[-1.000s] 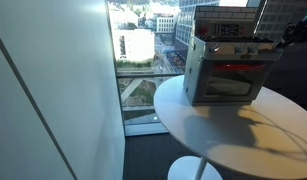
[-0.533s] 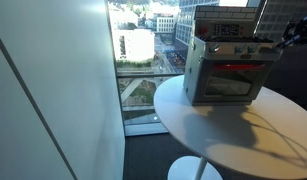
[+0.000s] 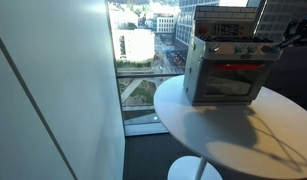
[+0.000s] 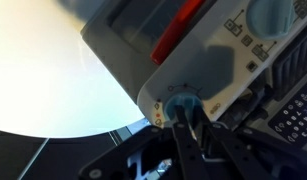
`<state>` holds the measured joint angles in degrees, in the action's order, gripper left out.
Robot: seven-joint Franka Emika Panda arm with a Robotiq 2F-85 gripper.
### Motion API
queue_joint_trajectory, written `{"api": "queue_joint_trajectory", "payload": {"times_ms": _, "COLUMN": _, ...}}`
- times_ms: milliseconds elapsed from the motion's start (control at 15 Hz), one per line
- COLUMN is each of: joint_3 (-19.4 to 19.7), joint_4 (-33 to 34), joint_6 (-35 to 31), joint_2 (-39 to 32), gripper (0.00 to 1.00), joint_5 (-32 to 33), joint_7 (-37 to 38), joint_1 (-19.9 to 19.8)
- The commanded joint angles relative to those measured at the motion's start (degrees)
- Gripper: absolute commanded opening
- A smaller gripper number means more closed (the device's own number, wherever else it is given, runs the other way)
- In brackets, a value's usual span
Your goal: Twist the knob on the stove
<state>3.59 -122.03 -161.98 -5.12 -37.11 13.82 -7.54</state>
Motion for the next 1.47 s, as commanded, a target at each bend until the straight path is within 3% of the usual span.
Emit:
{"api": "queue_joint_trajectory", "payload": {"times_ms": 0, "joint_3": -0.48, "joint_4": 1.59, "joint_6": -3.45, "joint_2": -0.32, "gripper": 0.05, "joint_5": -5.4, "joint_7": 2.37, "joint_1": 0.11}}
{"api": "queue_joint_trajectory", "payload": {"times_ms": 133, "joint_3": -0.56, "joint_4": 1.33, "joint_6": -3.9, "joint_2": -0.21, "gripper": 0.05, "joint_5": -6.72, "joint_7": 1.92, "joint_1": 0.23}}
{"api": "queue_joint_trajectory", "payload": {"times_ms": 200, "joint_3": -0.52, "joint_4": 1.18, "joint_6": -3.93, "joint_2": -0.1, "gripper": 0.12, "joint_5": -6.77, "joint_7": 1.7, "joint_1": 0.23}}
{"api": "queue_joint_trajectory", "payload": {"times_ms": 267, "joint_3": -0.43, "joint_4": 0.99, "joint_6": -3.84, "joint_2": 0.06, "gripper": 0.38, "joint_5": -6.33, "joint_7": 1.6, "joint_1": 0.24}}
{"api": "queue_joint_trajectory", "payload": {"times_ms": 400, "joint_3": -0.32, "joint_4": 0.77, "joint_6": -4.11, "joint_2": 0.37, "gripper": 0.46, "joint_5": -5.67, "joint_7": 1.41, "joint_1": 0.22}}
{"api": "queue_joint_trajectory", "payload": {"times_ms": 867, "joint_3": 0.14, "joint_4": -0.26, "joint_6": -4.21, "joint_2": 1.84, "gripper": 0.99, "joint_5": -2.78, "joint_7": 1.18, "joint_1": 0.13}}
{"api": "queue_joint_trajectory", "payload": {"times_ms": 1400, "joint_3": 2.16, "joint_4": -0.96, "joint_6": 4.64, "joint_2": 4.52, "gripper": 1.0, "joint_5": 9.06, "joint_7": 1.22, "joint_1": 0.12}}
